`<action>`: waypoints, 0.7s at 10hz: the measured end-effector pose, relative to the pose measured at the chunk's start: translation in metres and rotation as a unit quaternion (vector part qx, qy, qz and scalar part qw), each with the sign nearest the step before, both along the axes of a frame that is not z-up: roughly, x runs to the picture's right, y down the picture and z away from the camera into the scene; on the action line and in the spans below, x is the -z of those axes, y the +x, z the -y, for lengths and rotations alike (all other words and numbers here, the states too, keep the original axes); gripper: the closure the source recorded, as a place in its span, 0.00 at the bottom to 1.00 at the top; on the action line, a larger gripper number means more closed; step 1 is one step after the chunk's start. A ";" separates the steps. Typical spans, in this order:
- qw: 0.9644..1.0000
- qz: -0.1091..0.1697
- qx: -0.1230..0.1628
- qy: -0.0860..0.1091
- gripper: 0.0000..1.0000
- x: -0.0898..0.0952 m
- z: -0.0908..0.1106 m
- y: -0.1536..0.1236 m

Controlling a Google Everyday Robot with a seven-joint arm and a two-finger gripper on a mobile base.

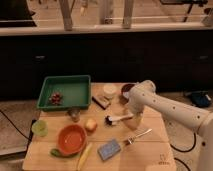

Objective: Wipe red bowl with brush

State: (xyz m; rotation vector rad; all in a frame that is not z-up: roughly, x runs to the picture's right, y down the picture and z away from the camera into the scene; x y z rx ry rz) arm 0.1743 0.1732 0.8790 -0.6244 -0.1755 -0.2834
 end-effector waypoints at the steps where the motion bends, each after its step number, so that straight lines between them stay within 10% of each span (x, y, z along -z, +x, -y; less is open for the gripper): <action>1: 1.000 -0.001 0.000 0.000 0.20 -0.001 -0.001 0.000; 7: 1.000 0.006 0.015 0.000 0.20 0.000 0.000 -0.018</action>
